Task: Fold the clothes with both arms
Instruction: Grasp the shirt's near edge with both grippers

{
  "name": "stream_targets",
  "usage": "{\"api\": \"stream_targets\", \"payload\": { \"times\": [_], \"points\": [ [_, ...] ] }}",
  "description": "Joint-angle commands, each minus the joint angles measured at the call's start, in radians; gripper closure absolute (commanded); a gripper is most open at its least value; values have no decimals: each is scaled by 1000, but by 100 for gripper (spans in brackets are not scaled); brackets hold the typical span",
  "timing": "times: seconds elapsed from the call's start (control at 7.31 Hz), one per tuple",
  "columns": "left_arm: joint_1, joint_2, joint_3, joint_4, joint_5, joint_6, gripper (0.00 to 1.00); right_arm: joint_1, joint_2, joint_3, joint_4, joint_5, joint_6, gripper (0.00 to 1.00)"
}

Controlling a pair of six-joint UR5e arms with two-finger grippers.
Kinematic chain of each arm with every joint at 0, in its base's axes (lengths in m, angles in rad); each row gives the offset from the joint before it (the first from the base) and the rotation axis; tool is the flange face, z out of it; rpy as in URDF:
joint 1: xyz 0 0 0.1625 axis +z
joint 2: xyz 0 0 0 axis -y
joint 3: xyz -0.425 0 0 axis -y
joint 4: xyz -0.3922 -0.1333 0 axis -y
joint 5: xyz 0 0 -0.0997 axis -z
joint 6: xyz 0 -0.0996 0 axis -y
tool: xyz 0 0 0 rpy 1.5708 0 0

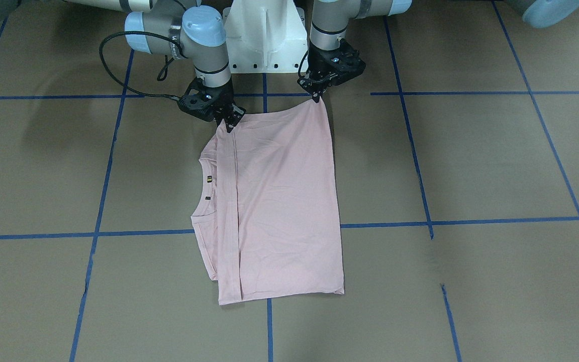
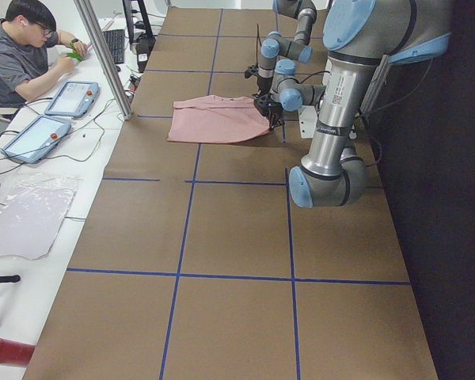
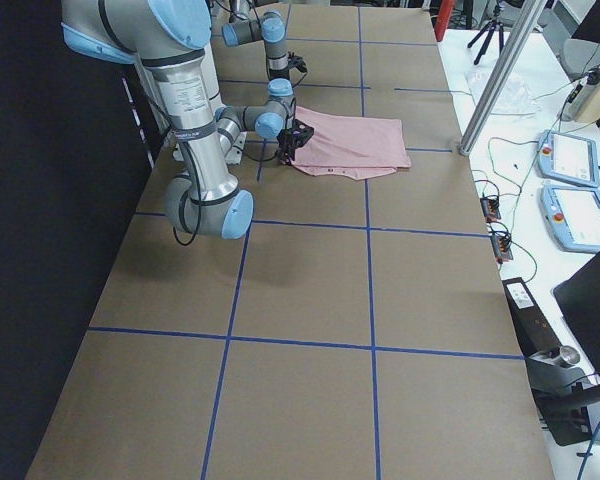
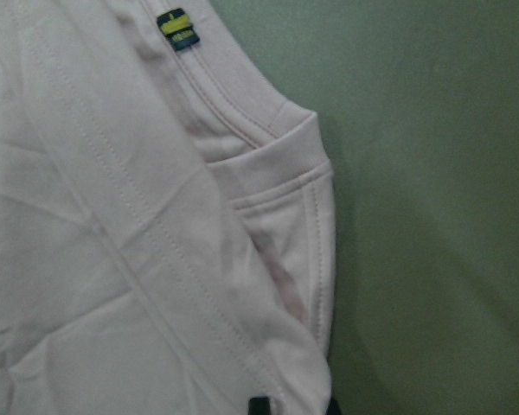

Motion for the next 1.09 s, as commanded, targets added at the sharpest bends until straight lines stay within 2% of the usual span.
{"api": "stream_targets", "payload": {
  "times": [0.0,0.68,0.96],
  "points": [
    [-1,0,1,0,2,2,100,0,4,9,2,0,-1,100],
    [0,3,-16,3,0,2,100,5,-14,74,0,13,-4,100],
    [12,2,-63,47,2,2,100,-11,-92,191,0,15,-4,100]
  ]
}}
